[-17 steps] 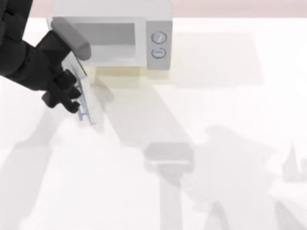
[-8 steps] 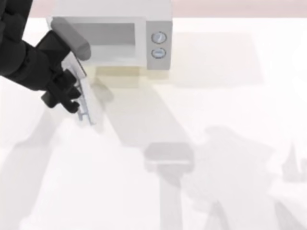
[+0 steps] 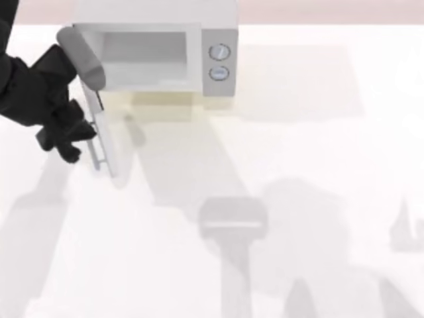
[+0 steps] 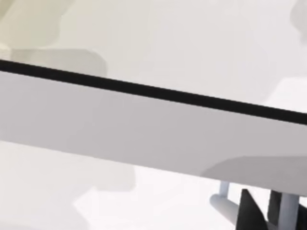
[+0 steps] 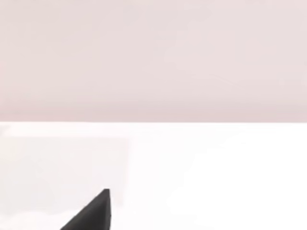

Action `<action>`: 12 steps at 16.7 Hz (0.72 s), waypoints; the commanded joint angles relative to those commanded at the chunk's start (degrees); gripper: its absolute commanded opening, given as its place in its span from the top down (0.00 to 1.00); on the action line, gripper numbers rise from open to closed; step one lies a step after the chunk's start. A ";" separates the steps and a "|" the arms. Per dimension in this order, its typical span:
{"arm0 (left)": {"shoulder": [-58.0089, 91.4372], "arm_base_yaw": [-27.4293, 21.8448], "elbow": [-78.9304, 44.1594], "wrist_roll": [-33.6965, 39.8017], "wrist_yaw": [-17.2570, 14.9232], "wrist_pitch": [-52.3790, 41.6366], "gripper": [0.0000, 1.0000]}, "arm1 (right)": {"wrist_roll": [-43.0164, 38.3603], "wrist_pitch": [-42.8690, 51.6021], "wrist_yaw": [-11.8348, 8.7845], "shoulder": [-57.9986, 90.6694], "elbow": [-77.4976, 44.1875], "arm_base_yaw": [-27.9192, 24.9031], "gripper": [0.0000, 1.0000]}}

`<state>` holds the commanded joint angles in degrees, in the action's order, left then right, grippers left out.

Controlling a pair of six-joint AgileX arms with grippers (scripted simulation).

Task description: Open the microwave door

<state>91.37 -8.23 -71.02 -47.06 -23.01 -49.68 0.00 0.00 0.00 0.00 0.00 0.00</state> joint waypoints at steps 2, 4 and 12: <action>0.03 0.85 -0.18 -1.98 -0.83 -0.79 1.00 | 0.00 0.00 0.00 0.00 0.00 0.00 0.00; 0.03 0.97 -0.21 -2.28 -0.96 -0.89 1.00 | 0.00 0.00 0.00 0.00 0.00 0.00 0.00; 0.03 0.97 -0.21 -2.28 -0.96 -0.89 1.00 | 0.00 0.00 0.00 0.00 0.00 0.00 0.00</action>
<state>91.39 -7.26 -71.23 -49.34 -23.96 -50.57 0.00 0.00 0.00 0.00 0.00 0.00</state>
